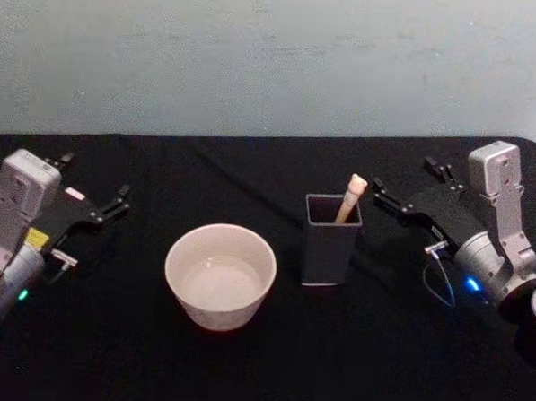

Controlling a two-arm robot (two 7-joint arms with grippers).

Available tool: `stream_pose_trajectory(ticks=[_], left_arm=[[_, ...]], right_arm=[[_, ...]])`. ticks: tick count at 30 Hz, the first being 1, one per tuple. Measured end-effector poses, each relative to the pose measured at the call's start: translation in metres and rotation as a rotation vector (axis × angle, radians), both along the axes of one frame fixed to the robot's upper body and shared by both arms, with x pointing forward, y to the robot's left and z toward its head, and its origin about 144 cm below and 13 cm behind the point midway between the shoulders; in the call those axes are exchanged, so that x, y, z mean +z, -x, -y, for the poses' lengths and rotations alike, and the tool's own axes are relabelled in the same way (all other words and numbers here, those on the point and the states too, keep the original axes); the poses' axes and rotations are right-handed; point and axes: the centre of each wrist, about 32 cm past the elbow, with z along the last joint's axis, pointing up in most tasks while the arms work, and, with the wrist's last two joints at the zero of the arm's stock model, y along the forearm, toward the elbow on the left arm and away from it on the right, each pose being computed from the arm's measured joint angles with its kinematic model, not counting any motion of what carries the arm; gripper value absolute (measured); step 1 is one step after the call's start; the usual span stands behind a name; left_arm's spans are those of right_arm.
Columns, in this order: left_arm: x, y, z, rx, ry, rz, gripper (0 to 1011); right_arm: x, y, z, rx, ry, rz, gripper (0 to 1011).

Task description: Pick up the stirring spoon with one hand, stir inside the cup, then place it back in its original position.

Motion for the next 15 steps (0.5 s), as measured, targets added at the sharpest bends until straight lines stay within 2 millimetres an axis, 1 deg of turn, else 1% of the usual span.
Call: stream_pose_trajectory(ticks=[15], left_arm=[[0.0,0.0,0.0,0.0,0.0,0.0,1001]], right_arm=[[0.0,0.0,0.0,0.0,0.0,0.0,1002]])
